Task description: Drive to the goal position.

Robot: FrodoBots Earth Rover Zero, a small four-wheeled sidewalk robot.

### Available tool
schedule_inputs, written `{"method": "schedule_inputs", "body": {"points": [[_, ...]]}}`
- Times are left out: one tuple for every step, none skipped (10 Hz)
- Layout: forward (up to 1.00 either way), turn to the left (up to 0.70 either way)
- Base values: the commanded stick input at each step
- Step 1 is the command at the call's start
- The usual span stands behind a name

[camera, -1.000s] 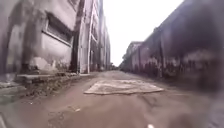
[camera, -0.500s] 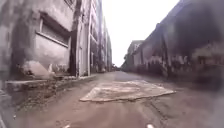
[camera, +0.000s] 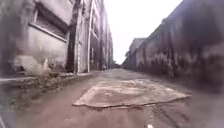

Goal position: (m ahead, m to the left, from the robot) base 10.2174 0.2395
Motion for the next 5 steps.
{"method": "schedule_inputs", "body": {"points": [[0.85, -0.34], [0.85, -0.34], [0.85, 0.0], [0.85, 0.0], [0.85, 0.0]]}}
